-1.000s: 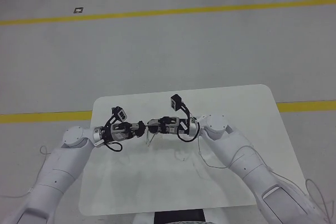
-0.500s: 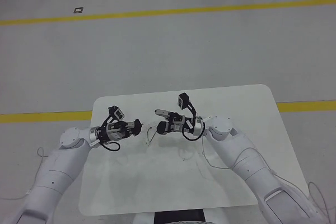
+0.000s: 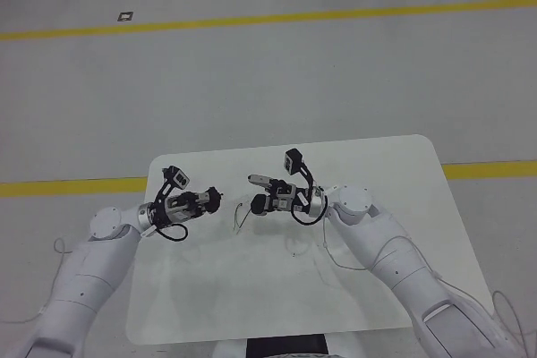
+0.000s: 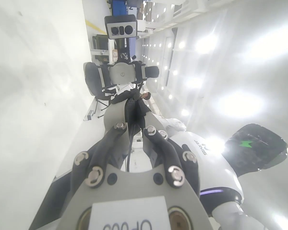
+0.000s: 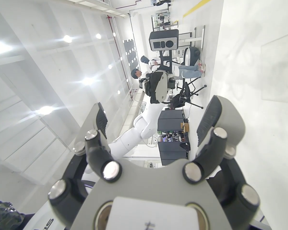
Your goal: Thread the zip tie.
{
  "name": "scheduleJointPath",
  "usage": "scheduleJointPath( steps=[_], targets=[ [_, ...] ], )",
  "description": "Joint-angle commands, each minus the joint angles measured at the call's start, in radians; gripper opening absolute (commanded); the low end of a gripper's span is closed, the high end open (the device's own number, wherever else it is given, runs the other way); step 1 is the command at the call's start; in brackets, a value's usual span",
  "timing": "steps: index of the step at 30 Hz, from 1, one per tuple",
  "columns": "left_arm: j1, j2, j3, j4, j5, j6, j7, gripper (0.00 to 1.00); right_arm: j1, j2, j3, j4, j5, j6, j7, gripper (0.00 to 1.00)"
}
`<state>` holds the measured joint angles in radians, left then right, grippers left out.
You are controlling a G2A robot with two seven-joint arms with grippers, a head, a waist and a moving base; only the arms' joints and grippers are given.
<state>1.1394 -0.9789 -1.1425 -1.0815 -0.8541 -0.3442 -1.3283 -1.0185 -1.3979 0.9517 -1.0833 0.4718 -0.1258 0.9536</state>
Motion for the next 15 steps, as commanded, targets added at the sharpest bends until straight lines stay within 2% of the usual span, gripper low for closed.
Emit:
scheduleJointPath(
  steps=[1,3,9,15],
  targets=[
    [0.011,-0.007,-0.036,-0.002,0.008,0.004,-0.03,0.0,0.0,0.0,0.0,0.0,0.0,0.0,0.0,1.0],
    [0.019,-0.017,-0.075,0.003,0.027,0.004,-0.062,0.0,0.0,0.0,0.0,0.0,0.0,0.0,0.0,1.0],
    [0.044,-0.051,-0.166,-0.035,0.164,0.004,-0.062,0.0,0.0,0.0,0.0,0.0,0.0,0.0,0.0,1.0],
    [0.066,-0.085,-0.227,-0.071,0.266,0.004,-0.062,0.0,0.0,0.0,0.0,0.0,0.0,0.0,0.0,1.0]
  ],
)
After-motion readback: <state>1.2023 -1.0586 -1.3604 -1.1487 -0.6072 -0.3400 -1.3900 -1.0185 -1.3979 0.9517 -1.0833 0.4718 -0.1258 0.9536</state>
